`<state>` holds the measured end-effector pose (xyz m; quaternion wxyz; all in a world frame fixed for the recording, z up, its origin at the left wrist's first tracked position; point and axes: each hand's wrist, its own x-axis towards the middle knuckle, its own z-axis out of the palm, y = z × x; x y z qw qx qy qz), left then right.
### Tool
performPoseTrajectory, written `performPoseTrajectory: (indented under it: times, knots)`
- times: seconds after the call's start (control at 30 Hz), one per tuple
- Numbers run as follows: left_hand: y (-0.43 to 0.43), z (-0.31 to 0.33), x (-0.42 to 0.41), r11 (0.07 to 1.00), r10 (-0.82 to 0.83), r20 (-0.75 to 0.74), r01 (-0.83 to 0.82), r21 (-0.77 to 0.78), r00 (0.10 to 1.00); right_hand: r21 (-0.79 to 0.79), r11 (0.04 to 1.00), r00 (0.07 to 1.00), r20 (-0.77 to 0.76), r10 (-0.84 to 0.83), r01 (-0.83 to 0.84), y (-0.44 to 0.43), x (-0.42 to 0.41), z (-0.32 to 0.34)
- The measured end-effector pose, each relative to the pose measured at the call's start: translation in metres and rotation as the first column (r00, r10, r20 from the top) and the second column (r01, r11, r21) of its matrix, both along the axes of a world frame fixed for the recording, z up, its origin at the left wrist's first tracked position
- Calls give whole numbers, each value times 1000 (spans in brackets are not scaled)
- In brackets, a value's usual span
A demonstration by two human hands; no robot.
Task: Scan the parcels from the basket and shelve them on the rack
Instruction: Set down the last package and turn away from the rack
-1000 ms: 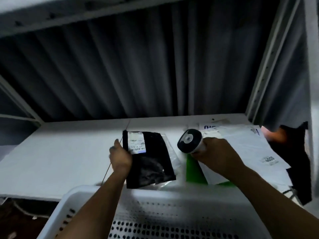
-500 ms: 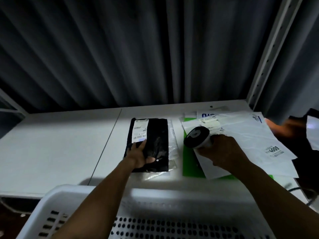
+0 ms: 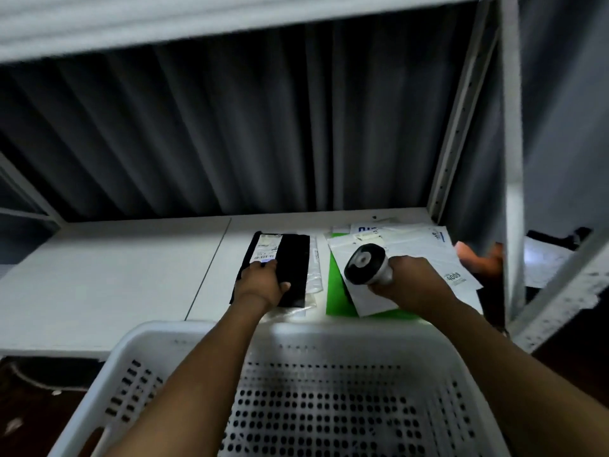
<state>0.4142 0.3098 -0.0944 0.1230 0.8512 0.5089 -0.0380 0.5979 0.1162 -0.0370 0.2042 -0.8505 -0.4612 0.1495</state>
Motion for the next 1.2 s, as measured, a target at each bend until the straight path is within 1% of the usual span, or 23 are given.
performPoseTrajectory:
  times: [0.1, 0.2, 0.37, 0.47, 0.7, 0.87, 1.0, 1.1, 1.2]
  knots:
    - [-43, 38, -21, 997, -41, -8, 41, 60, 999, -15, 998, 998, 17, -55, 55, -34, -13, 26]
    - [-81, 69, -42, 991, -67, -27, 69, 114, 997, -24, 997, 994, 90, -66, 69, -73, -28, 53]
    - [-149, 113, -67, 983, -84, -1, 83, 161, 996, -17, 995, 981, 170, -93, 97, -141, -53, 100]
    - [-189, 139, -74, 974, -134, -7, 133, 186, 991, 22, 995, 976, 191, -103, 101, -183, -64, 128]
    - [-289, 212, -70, 930, -272, -21, 268, 250, 962, 70, 980, 955, 221, -199, 188, -302, -86, 199]
    - [-358, 271, -48, 876, -396, 52, 360, 321, 917, 125, 945, 932, 170, -321, 302, -383, -85, 251]
    - [-406, 311, -15, 810, -513, 101, 442, 385, 852, 220, 880, 893, 68, -445, 421, -440, -70, 282]
    - [-438, 326, 12, 753, -600, 111, 513, 413, 792, 285, 824, 868, -72, -491, 489, -476, -55, 299]
    - [-464, 333, 37, 694, -664, 88, 568, 441, 743, 319, 798, 854, -83, -514, 512, -509, -46, 316]
